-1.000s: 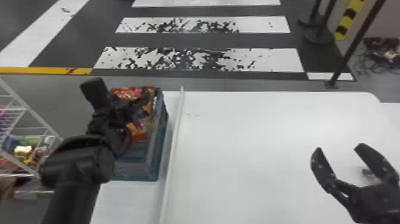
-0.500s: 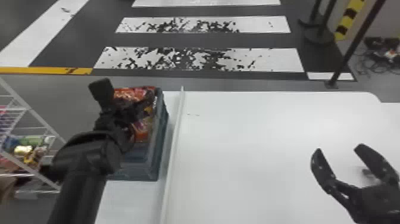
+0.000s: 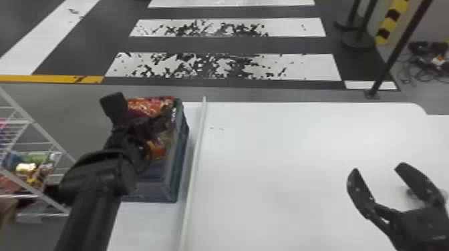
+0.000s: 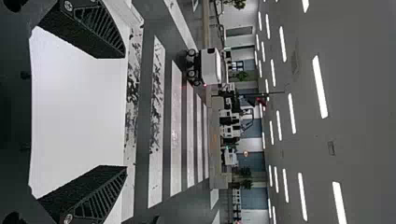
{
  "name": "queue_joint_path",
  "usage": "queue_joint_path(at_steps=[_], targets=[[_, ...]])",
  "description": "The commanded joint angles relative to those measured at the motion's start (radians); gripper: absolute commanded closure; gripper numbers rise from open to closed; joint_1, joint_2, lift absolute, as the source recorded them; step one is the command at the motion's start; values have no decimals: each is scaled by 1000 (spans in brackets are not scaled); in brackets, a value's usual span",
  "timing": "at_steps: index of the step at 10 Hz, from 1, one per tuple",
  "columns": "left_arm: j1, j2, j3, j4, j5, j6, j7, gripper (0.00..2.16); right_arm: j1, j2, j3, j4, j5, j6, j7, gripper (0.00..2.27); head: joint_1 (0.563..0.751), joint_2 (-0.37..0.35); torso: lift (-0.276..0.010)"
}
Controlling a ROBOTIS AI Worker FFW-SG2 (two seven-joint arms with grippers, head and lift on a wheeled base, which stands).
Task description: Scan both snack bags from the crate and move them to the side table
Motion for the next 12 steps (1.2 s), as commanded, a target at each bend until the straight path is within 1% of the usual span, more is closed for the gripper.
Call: queue_joint_path(at_steps=[1, 2, 3, 4, 5, 6, 8, 9, 10, 11, 12], targets=[[-16, 4, 4, 26, 0, -2, -3, 97, -2, 0, 1, 3, 0, 0, 4, 76, 695, 91, -29], [-26, 5, 6, 54, -5, -2, -3, 151, -2, 0, -1, 3, 0, 0, 4, 76, 695, 98, -29], [-32, 4, 15, 78, -5, -9, -23, 154, -2, 0, -1, 6, 0, -3, 7, 76, 695, 101, -29], [-32, 4, 18, 87, -3, -12, -37, 211, -4, -2, -2, 9, 0, -3, 13, 76, 695, 103, -29], [-35, 1, 32, 104, -3, -12, -60, 373, -5, -2, -2, 15, -1, -6, 21, 76, 695, 104, -29], [-37, 1, 41, 121, 0, -12, -77, 772, -4, -2, -7, 21, -1, -13, 25, 76, 695, 104, -29], [-34, 1, 50, 138, 12, -12, -82, 1558, -1, -6, -19, 38, -3, -37, 32, 76, 695, 107, -29], [-31, 2, 56, 138, 14, -9, -108, 1629, 2, -6, -22, 46, -8, -55, 32, 76, 695, 106, -29], [-29, 4, 59, 138, 12, -9, -123, 1717, 6, -5, -22, 49, -14, -77, 32, 76, 695, 103, -29], [-28, 4, 71, 144, 14, -6, -158, 1848, 7, -5, -24, 52, -20, -92, 32, 76, 695, 98, -29], [-20, 2, 81, 144, 18, -6, -175, 1889, 10, -3, -27, 55, -26, -108, 32, 76, 695, 94, -29]])
